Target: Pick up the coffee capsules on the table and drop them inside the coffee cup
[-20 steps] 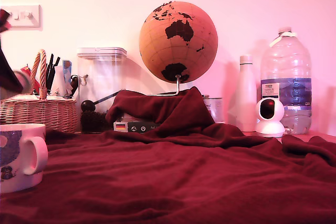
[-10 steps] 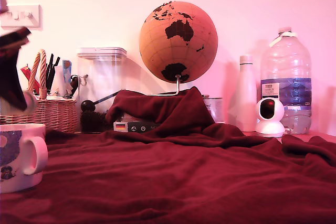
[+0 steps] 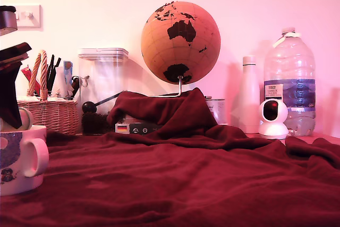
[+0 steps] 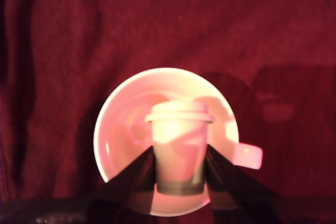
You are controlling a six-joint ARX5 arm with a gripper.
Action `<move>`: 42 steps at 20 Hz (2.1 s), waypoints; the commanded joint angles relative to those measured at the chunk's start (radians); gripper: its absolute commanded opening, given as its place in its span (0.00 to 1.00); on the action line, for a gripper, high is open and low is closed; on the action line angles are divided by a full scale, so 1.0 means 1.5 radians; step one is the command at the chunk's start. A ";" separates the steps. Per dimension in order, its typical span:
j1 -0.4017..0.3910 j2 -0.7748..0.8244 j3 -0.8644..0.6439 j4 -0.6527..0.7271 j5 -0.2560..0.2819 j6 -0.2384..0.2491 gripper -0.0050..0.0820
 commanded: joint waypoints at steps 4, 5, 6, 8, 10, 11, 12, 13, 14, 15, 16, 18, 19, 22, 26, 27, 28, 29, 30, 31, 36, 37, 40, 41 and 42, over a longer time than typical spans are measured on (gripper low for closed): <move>-0.002 0.006 0.003 0.009 -0.010 0.006 0.25; -0.002 0.006 0.003 0.009 -0.014 0.007 0.25; -0.002 0.006 0.003 0.009 -0.018 0.007 0.25; -0.002 0.006 0.003 0.010 -0.019 0.006 0.34; -0.002 0.006 0.003 0.014 -0.020 0.006 0.62; -0.002 0.006 0.003 0.014 -0.028 0.004 0.77; -0.002 0.006 0.003 0.014 -0.039 0.004 0.86; -0.002 0.006 0.003 0.013 -0.042 0.004 0.89; -0.002 0.006 0.003 0.013 -0.041 0.004 0.89; -0.002 0.006 0.003 0.013 -0.041 0.004 0.89; -0.002 0.006 0.003 0.011 -0.041 0.004 0.89; -0.002 0.005 0.008 0.004 -0.041 0.004 0.89; -0.002 0.005 0.012 0.001 -0.041 0.004 0.89; -0.002 0.004 0.029 -0.011 -0.041 0.004 0.89; -0.002 0.004 0.034 -0.020 -0.037 0.006 0.73; -0.002 0.004 0.034 -0.024 -0.033 0.006 0.63; -0.002 0.004 0.034 -0.027 -0.030 0.006 0.49; -0.002 0.003 0.034 -0.030 -0.020 0.006 0.34; -0.002 -0.001 0.034 -0.033 -0.012 0.006 0.19; -0.002 -0.005 0.034 -0.031 -0.009 0.006 0.08; -0.002 -0.078 0.034 -0.010 0.004 0.006 0.03; -0.002 -0.101 0.034 -0.005 0.008 0.006 0.03; -0.002 -0.155 0.034 -0.001 0.020 0.005 0.03; -0.002 -0.165 0.034 -0.006 0.020 0.005 0.03; -0.002 -0.169 0.034 -0.016 0.021 0.003 0.03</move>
